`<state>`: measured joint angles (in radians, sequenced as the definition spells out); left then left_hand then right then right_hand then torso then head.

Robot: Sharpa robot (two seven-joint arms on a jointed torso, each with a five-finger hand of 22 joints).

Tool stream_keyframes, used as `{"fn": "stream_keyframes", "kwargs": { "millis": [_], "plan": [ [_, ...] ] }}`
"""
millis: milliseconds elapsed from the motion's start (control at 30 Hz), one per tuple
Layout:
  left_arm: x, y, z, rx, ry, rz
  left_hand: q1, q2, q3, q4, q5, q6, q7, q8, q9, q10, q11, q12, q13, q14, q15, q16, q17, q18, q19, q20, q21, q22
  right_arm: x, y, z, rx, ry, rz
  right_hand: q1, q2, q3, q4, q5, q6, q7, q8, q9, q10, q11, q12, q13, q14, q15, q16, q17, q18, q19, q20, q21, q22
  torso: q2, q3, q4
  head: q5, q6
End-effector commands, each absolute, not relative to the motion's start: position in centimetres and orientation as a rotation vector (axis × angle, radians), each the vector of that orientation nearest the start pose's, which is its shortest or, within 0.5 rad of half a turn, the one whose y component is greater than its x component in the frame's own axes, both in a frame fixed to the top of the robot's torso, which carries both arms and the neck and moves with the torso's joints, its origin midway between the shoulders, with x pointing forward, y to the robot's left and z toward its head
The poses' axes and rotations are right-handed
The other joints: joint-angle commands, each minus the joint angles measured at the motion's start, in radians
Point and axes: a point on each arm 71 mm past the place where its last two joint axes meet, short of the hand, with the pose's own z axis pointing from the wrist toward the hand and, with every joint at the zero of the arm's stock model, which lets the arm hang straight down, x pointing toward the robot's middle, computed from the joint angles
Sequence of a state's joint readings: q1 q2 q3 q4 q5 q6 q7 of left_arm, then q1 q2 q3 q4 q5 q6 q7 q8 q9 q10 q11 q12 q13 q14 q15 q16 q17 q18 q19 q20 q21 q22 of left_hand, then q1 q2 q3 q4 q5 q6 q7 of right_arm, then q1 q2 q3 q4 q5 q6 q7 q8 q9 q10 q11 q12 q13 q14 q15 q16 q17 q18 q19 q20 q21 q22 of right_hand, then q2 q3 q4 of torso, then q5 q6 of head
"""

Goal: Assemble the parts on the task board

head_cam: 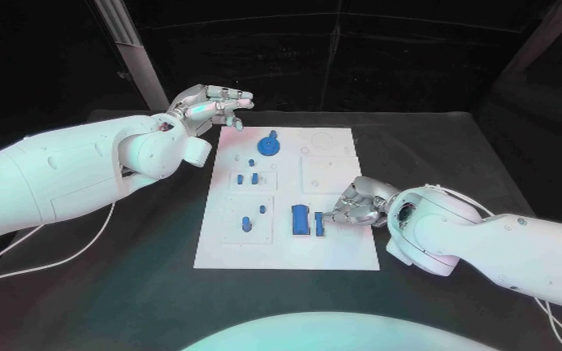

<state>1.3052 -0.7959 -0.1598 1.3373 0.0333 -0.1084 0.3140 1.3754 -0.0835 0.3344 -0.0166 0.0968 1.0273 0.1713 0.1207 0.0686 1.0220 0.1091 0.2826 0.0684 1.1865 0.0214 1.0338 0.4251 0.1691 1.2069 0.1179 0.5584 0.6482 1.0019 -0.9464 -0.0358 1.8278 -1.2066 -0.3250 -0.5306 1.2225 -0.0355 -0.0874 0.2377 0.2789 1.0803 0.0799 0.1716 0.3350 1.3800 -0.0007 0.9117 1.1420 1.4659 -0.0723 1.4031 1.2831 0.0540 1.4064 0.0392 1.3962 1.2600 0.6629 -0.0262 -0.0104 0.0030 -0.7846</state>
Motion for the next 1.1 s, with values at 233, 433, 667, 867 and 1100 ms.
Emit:
{"fn": "stream_keyframes", "kwargs": {
  "millis": [233, 433, 667, 867, 1100],
  "plan": [
    [52.8, 23.6, -18.2, -1.121, 1.465, -1.557, -0.04, -0.018, -0.025, 0.024, -0.003, -0.003, -0.001, 0.007, -0.002, 0.001, 0.002, 0.02, -0.002, -0.082, 0.006, -0.087, -0.052, 0.011, -0.066, 0.01, -0.07, -0.039, 42.5, -21.6, -23.2, 0.671, 1.748, 1.152, 0.158, 0.053, 0.008, -0.043, -0.037, -0.126, 0.077, -0.061, -0.042, -0.316, 0.077, -0.594, -0.425, -0.241, 0.075, -0.668, -0.692, 0.123, -0.396, 0.058, -0.559, -0.673, -0.027, -0.0066, -0.0009, -0.009, 0.033],
    [53.4, 23.7, -18.8, -1.17, 1.401, -1.556, -0.043, -0.014, -0.05, 0.046, -0.003, -0.028, 0.005, -0.01, -0.003, 0.012, 0.025, -0.034, -0.006, -0.206, 0.06, -0.446, -0.211, 0.005, -0.26, 0.066, -0.288, -0.189, 47.3, -23.1, -22.2, 0.838, 1.525, 1.346, 0.216, 0.071, 0.009, -0.097, -0.112, -0.168, 0.112, -0.107, -0.102, -0.369, 0.142, -0.788, -0.704, -0.434, 0.17, -1.08, -0.932, 0.12, -0.522, 0.153, -0.921, -0.908, -0.057, -0.0121, -0.0076, -0.014, 0.074],
    [54.4, 23.3, -20.0, -1.223, 1.35, -1.522, -0.029, -0.003, -0.083, 0.054, -0.002, -0.036, -0.002, -0.036, -0.003, 0.012, 0.05, -0.126, -0.007, -0.221, 0.109, -0.688, -0.301, 0.015, -0.375, 0.132, -0.436, -0.319, 51.0, -23.9, -22.5, 0.905, 1.404, 1.38, 0.186, 0.108, -0.01, -0.183, -0.12, -0.158, 0.114, -0.107, -0.185, -0.32, 0.151, -0.844, -0.941, -0.373, 0.187, -1.265, -1.116, 0.131, -0.43, 0.182, -1.11, -1.058, -0.081, -0.0097, -0.0063, -0.021, 0.121],
    [55.1, 23.1, -20.7, -1.239, 1.328, -1.495, -0.021, 0.009, -0.103, 0.056, -0.001, -0.03, -0.005, -0.044, -0.003, 0.025, 0.052, -0.157, -0.006, -0.198, 0.115, -0.763, -0.327, 0.017, -0.362, 0.137, -0.454, -0.358, 52.3, -24.0, -22.9, 0.916, 1.388, 1.386, 0.167, 0.131, -0.02, -0.227, -0.12, -0.135, 0.115, -0.107, -0.218, -0.285, 0.145, -0.841, -1.02, -0.281, 0.171, -1.296, -1.167, 0.131, -0.342, 0.164, -1.144, -1.097, -0.089, -0.007, -0.0038, -0.022, 0.144],
    [54.7, 22.6, -21.2, -1.226, 1.381, -1.479, -0.538, 0.083, -0.192, 0.017, -0.097, -0.411, -0.068, -0.121, -0.069, -0.374, -0.01, -0.208, -0.068, -0.572, 0.062, -0.874, -0.425, -0.051, -0.682, 0.039, -0.558, -0.474, 52.1, -23.9, -23.4, 0.915, 1.416, 1.296, -0.368, 0.036, 0.016, -0.238, -0.18, -0.492, 0.042, -0.172, -0.335, -0.697, 0.089, -0.912, -1.142, -0.72, 0.072, -1.403, -1.283, 0.071, -0.735, 0.085, -1.248, -1.166, -0.092, -0.0002, -0.0014, -0.018, 0.151]
  ]
}}
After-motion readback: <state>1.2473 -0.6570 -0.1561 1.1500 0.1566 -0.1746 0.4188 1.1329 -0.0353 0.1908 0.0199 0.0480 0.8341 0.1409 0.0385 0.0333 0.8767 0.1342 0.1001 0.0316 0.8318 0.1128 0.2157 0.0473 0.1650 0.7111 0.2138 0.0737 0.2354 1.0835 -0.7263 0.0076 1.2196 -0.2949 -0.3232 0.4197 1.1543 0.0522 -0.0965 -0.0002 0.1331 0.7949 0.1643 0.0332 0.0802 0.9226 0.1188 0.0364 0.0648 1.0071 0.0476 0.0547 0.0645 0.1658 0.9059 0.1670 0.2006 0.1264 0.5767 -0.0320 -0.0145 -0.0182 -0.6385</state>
